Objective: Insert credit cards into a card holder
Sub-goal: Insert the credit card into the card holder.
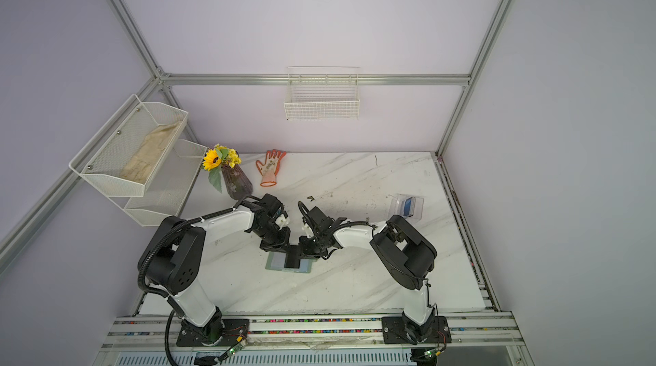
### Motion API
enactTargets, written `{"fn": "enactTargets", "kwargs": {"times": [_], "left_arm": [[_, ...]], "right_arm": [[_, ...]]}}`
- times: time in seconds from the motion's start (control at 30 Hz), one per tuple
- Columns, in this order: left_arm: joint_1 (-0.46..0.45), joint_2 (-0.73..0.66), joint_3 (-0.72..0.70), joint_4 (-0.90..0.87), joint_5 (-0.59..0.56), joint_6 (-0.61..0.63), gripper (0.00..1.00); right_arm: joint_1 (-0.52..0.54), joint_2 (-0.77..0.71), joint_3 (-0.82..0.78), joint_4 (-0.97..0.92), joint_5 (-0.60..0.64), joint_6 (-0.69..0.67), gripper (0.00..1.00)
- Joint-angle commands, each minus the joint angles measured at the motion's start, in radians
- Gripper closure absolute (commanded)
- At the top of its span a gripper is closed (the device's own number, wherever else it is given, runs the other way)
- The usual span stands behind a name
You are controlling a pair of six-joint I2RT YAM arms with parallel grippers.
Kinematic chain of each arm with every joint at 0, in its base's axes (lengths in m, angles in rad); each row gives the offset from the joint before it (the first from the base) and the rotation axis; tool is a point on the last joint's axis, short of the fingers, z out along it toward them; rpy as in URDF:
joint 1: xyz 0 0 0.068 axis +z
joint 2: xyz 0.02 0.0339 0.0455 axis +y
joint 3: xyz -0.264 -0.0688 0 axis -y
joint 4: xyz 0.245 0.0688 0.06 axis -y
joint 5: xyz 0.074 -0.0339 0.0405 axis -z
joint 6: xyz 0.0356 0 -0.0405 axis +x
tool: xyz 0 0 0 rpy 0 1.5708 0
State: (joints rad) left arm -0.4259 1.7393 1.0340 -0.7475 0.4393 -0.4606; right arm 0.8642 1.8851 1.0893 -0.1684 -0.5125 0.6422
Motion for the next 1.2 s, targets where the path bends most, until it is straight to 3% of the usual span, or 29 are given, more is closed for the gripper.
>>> {"fn": "enactTargets", "kwargs": {"times": [0.0, 0.87, 1.17], "left_arm": [[0.004, 0.009, -0.032, 0.017, 0.007, 0.000, 0.88], [0.007, -0.003, -0.028, 0.009, 0.007, 0.006, 0.88], [0.069, -0.104, 0.087, -0.131, -0.061, 0.061, 0.88]], "right_arm": [[0.014, 0.027, 0.022, -0.020, 0.012, 0.003, 0.79], [0.025, 0.085, 0.089, 0.005, -0.009, -0.006, 0.79], [0.026, 0.064, 0.077, -0.001, -0.003, -0.015, 0.79]]}}
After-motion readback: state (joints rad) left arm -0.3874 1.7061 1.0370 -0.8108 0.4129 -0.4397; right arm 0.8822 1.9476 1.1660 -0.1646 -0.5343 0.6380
